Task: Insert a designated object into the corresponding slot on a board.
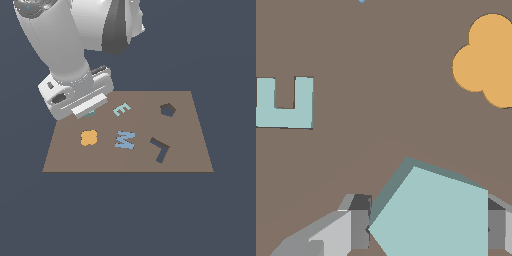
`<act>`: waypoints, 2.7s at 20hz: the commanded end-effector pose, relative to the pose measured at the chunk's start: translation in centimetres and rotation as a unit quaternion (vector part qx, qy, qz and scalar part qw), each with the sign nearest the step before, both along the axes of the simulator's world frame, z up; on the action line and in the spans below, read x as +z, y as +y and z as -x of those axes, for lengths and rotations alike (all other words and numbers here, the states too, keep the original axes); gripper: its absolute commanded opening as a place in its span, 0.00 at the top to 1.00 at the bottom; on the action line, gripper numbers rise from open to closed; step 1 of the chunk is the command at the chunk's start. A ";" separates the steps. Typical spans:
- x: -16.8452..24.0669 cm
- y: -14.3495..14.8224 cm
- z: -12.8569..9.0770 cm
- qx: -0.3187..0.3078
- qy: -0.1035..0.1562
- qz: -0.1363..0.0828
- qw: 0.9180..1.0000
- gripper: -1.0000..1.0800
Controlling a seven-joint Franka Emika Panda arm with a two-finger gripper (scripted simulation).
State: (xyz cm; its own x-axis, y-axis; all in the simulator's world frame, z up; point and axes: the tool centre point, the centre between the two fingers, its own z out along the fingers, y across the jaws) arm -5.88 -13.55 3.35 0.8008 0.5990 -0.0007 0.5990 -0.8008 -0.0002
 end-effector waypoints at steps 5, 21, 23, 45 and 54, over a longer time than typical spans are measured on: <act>0.1 2.6 0.9 -0.031 0.000 0.000 1.000 1.00; 0.4 14.8 3.0 -0.170 -0.001 0.001 0.985 1.00; 0.4 16.6 3.0 -0.190 -0.001 0.001 0.982 1.00; 0.7 27.8 0.6 -0.313 -0.001 0.002 0.950 1.00; 0.2 28.0 0.5 -0.315 -0.001 0.002 0.949 1.00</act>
